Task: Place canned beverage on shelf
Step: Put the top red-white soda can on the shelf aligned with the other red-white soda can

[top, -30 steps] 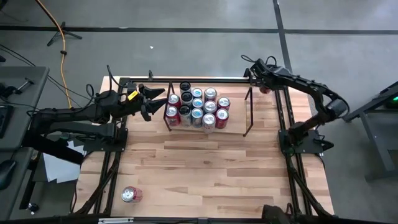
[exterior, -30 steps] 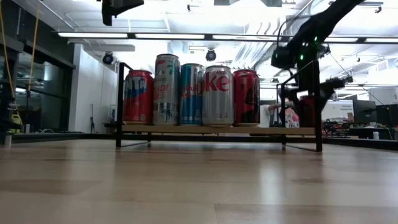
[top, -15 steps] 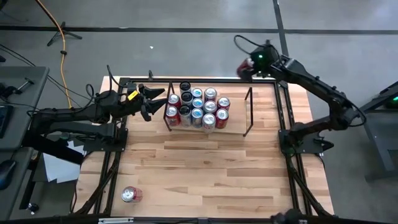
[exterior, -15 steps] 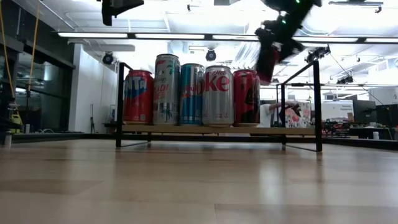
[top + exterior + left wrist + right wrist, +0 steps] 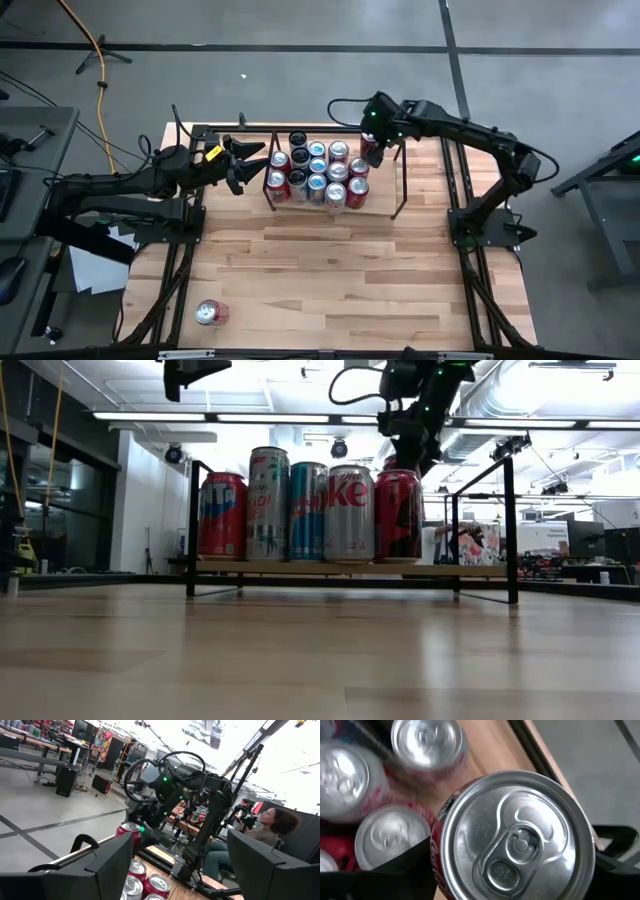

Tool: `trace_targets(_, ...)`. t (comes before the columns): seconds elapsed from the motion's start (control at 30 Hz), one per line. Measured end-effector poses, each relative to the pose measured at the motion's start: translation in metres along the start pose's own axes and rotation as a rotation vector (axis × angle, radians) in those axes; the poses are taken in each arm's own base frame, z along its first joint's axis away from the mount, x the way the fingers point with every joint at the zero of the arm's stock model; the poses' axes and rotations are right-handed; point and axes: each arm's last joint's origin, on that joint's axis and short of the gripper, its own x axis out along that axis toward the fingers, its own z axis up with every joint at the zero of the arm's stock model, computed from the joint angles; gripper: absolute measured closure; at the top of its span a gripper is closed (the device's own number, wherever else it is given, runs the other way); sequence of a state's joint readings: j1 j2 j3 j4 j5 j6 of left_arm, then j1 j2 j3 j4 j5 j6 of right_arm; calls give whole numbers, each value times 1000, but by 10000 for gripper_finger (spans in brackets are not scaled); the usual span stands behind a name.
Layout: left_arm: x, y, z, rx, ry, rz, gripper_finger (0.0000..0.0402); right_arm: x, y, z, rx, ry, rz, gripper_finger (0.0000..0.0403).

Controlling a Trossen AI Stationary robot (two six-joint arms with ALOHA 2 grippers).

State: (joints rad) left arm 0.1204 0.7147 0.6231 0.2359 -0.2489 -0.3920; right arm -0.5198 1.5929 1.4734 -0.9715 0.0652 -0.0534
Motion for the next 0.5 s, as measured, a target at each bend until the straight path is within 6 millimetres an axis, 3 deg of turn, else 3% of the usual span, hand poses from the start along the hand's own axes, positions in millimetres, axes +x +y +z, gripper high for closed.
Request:
trace_targets(0.27,0,0,0,1,3,0,126,8,-5,7,31,-45,-7,105)
trace_targets(0.5,0,0,0,2,5,1,126,42,-3,-10,107,-29,7,105)
